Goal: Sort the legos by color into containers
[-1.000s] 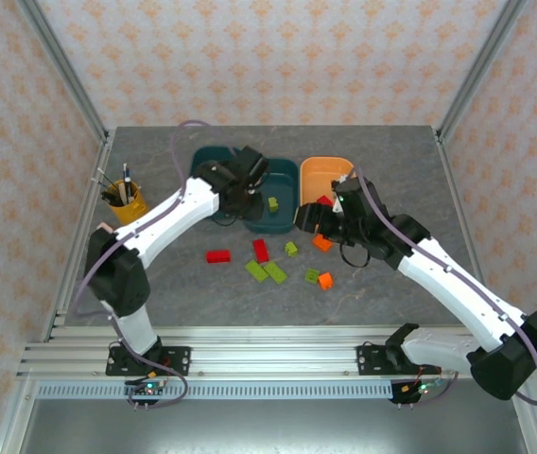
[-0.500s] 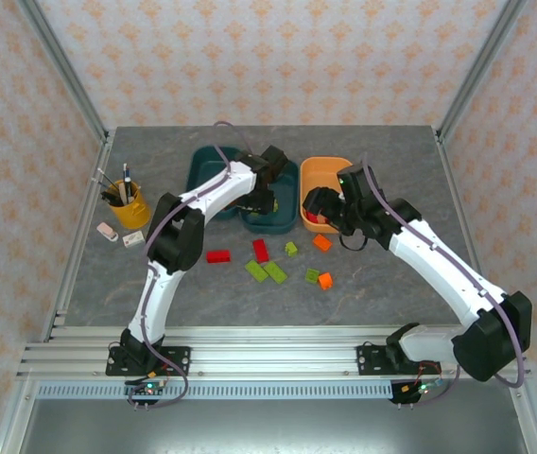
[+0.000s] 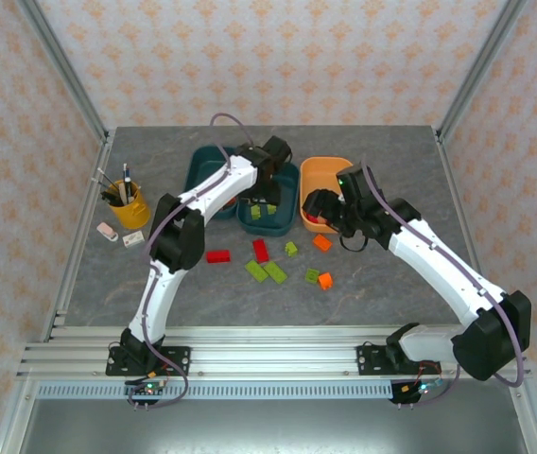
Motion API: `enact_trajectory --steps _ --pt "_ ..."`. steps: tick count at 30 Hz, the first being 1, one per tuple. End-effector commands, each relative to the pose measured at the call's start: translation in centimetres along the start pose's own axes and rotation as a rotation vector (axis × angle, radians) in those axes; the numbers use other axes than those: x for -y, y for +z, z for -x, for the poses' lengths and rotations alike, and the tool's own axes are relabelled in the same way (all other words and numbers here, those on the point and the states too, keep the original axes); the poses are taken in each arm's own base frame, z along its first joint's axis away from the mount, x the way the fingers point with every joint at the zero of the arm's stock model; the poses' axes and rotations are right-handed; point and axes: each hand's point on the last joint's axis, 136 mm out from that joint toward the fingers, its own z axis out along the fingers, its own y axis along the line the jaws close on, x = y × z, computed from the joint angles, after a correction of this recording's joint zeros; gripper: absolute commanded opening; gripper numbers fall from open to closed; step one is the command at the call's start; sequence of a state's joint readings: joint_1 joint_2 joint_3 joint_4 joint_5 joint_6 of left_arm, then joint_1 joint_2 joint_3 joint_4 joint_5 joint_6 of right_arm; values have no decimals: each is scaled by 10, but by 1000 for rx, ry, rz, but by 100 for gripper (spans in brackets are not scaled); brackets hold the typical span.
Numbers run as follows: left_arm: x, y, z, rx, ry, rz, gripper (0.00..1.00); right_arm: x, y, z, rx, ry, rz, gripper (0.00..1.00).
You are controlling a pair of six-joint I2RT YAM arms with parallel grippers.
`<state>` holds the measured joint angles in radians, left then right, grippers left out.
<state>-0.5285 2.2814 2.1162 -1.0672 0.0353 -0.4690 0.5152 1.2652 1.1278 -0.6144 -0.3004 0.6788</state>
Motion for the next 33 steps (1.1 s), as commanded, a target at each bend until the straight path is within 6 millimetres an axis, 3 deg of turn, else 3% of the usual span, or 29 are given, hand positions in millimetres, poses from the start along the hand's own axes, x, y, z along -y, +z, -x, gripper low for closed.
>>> enact_trajectory --steps 1,4,7,10,12,15,19,23,27,30,33 --pt "1 -86 20 135 -73 -93 68 3 -18 6 30 -62 -34 73" --pt "-10 -127 23 207 -131 -121 72 3 -22 1 23 -136 -66 71" --pt "-34 -169 16 294 -197 -140 73 -10 -20 -14 -1 -262 -84 71" --pt "-70 -186 -11 335 -292 -130 73 -38 -3 -46 -69 -420 -62 71" --pt "-95 -192 -39 359 -357 -124 74 -60 17 -77 -143 -547 -26 71" --pt "-130 -189 -88 371 -406 -86 75 -87 48 -128 -300 -722 52 71" --pt "-179 -181 -157 373 -476 -7 75 -99 84 -167 -437 -931 71 73" --pt "-212 -177 -211 403 -548 -20 76 -95 124 -178 -522 -1052 14 74" --pt "-220 -159 -249 369 -581 -65 74 -89 159 -181 -560 -1143 -54 75" --pt "-227 -158 -260 365 -599 -57 73 -84 179 -181 -571 -1183 -106 76" --pt "-229 -164 -259 380 -599 -61 73 -85 195 -175 -540 -1198 -151 78"
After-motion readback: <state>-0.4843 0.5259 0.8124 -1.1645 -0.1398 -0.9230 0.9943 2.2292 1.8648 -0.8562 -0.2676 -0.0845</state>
